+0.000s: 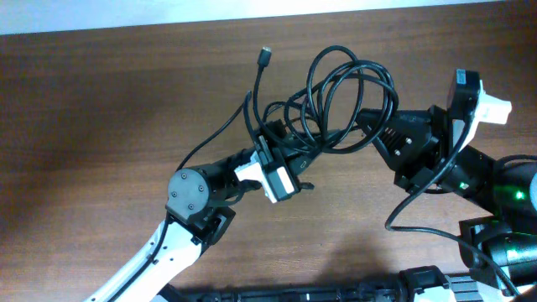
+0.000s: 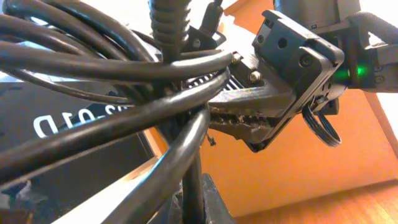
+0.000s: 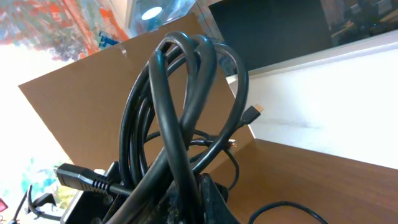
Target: Untangle cables
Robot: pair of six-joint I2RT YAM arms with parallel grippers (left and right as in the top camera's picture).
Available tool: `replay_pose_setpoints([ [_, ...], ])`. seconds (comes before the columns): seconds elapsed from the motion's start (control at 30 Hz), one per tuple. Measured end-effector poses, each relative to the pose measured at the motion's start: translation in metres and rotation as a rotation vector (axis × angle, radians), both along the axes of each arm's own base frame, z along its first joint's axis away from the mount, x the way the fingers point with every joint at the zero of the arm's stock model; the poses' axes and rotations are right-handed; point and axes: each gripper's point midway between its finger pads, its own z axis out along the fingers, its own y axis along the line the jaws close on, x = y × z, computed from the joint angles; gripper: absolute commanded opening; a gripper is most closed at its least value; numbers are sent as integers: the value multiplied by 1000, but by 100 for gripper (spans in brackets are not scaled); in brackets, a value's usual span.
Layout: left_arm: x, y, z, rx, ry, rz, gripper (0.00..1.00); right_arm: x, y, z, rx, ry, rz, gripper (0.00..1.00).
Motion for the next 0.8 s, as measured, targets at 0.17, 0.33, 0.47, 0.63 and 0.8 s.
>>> replay_pose_setpoints([
  [0.17,-9,11,24,-99,-84,14,0,6,0,-32,-56,133,-11,4],
  [0.33,-29,29,50,-178,-144,7,0,9,-2,-60,-133,197,-39,4],
  [0.47,-47,45,68,-219,-191,5,0,-6,-5,-70,-184,191,-64,4],
  [0.63,-64,59,83,-256,-233,4,0,-7,-10,-73,-236,133,-109,17],
  [0.8,-53,49,68,-178,-139,4,0,2,-15,-43,-260,-92,-184,43],
])
